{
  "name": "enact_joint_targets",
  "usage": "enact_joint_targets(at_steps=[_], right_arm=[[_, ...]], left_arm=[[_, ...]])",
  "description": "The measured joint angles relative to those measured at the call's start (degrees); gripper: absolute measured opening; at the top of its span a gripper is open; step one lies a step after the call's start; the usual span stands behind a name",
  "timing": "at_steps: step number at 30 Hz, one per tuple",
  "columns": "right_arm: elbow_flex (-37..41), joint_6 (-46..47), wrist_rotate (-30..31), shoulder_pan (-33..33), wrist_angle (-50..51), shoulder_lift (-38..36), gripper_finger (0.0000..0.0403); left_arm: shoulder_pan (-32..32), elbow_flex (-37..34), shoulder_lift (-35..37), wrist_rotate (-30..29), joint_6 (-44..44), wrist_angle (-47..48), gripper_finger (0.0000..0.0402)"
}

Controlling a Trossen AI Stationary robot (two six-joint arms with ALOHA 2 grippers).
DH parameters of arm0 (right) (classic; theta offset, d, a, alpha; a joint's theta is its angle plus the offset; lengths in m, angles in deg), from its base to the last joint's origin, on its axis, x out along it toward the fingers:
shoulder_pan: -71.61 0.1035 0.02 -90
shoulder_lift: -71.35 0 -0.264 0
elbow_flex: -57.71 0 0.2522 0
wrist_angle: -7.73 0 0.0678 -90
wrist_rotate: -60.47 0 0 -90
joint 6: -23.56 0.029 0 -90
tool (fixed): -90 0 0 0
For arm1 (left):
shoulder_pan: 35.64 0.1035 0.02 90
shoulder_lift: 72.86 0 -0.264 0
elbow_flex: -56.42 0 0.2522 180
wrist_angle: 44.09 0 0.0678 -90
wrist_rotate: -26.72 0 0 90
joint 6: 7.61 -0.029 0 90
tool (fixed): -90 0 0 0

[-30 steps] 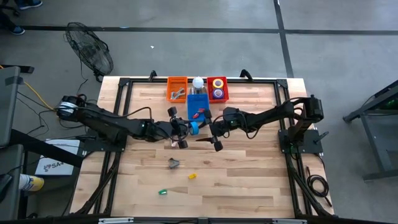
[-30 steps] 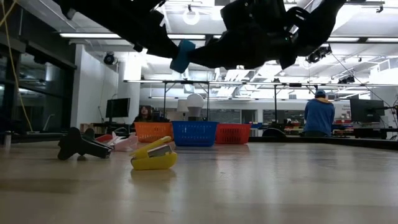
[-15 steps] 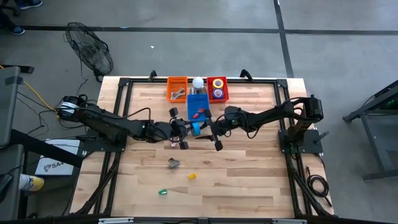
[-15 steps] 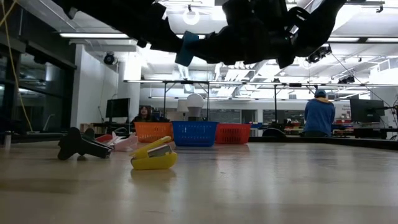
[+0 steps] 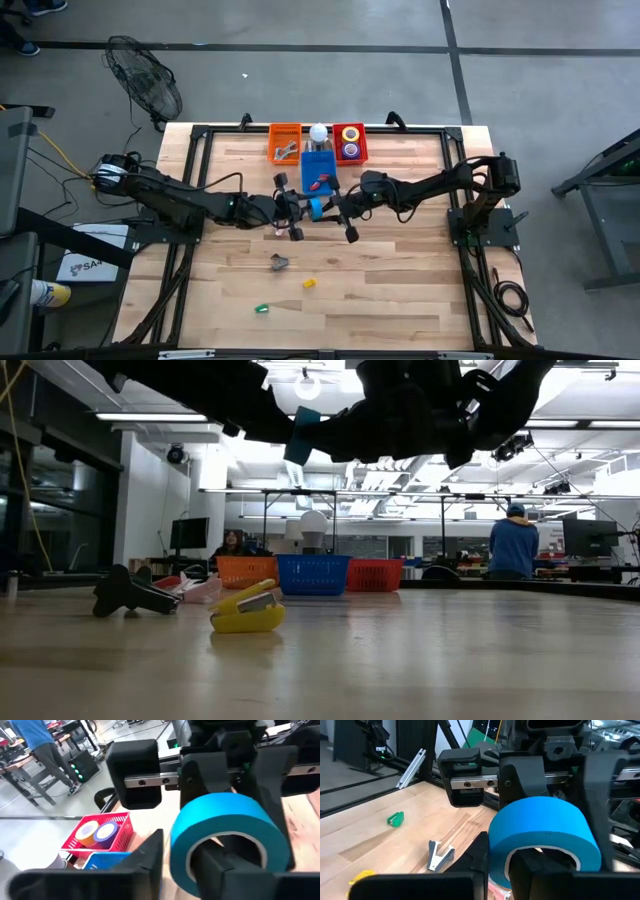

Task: Pick and place Stapler, Stapler remover, tape
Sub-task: Put the light blue tape into the red basket

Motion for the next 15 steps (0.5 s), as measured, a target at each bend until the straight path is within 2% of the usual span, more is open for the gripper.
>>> enact_joint_targets(at_steps=[8, 11, 15], right_arm=[[0.0, 5.26, 0.19, -3.28, 4.84, -1.19, 0.0033], [0.0, 6.5, 1.44, -5.56, 10.6, -3.34, 0.0033], [0.0, 6.8, 3.6, -10.95, 21.05, -7.88, 0.0033]], left_arm=[[0.09, -0.09, 0.03, -0.82, 0.07, 2.2, 0.0207], [0.07, -0.09, 1.03, -4.69, 0.11, 5.51, 0.0238], [0.03, -0.09, 3.2, -10.81, 1.09, 12.29, 0.0252]])
